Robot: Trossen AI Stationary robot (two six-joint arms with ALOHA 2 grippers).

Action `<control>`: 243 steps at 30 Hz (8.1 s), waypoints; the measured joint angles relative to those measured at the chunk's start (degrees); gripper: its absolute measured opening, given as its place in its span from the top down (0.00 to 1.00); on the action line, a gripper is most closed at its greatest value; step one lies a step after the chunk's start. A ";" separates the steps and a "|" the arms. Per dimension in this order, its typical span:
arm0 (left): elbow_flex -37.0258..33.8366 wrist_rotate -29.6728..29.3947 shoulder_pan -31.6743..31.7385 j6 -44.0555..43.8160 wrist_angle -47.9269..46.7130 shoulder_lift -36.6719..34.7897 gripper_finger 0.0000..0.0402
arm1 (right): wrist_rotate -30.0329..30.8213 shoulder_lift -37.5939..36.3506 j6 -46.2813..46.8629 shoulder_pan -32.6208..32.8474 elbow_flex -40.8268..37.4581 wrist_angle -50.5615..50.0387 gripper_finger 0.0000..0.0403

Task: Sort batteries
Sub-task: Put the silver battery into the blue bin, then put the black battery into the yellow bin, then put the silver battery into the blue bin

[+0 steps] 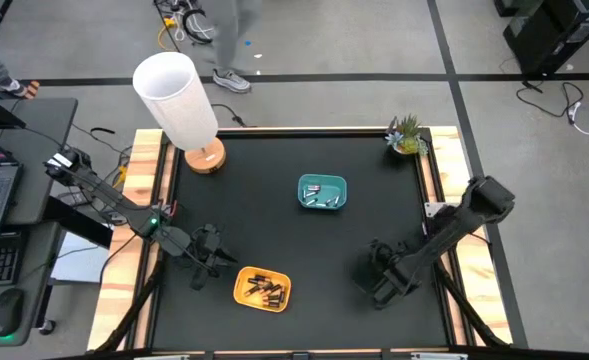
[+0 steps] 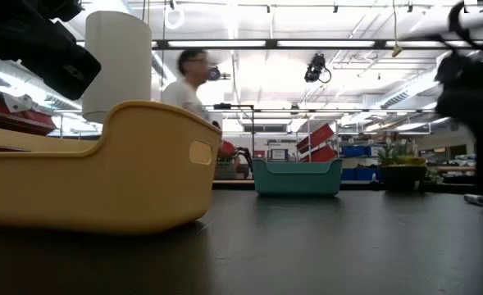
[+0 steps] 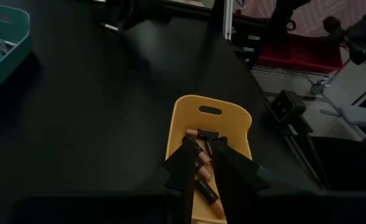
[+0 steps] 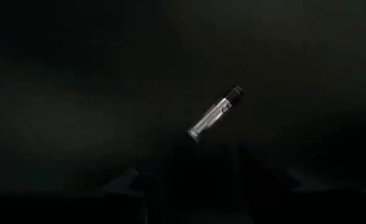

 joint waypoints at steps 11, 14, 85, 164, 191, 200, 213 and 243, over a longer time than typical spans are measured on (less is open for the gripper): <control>0.00 0.34 0.00 -1.19 -0.23 -0.02 0.83 | 5.78 11.28 3.80 -4.82 4.88 -1.76 0.60; 0.02 0.36 0.00 -0.37 -0.04 -0.02 0.83 | 8.74 11.40 5.52 -5.88 4.68 -1.12 0.60; 23.29 -18.56 -11.28 -21.38 -37.29 2.80 0.83 | 24.18 -2.89 -95.64 -28.54 1.70 68.98 0.66; 40.84 -22.46 -16.02 -63.67 -60.25 34.31 0.87 | 28.81 -6.83 -123.62 -11.18 -13.66 112.59 0.70; 49.96 -15.02 -2.55 -26.99 -39.86 44.61 0.51 | 27.80 -6.83 -113.70 -8.16 -13.66 107.23 0.70; 46.91 -31.56 -5.63 -3.59 -26.86 44.61 0.56 | 40.52 -5.47 -99.68 -2.03 -13.66 104.51 0.71; 30.70 -13.73 6.83 30.31 29.98 44.61 0.71 | 66.59 -11.32 -100.46 5.22 -14.21 107.65 0.78; 18.10 -3.38 21.97 33.03 26.16 36.58 0.81 | 1.07 -22.29 -82.25 -39.53 12.74 -12.56 0.82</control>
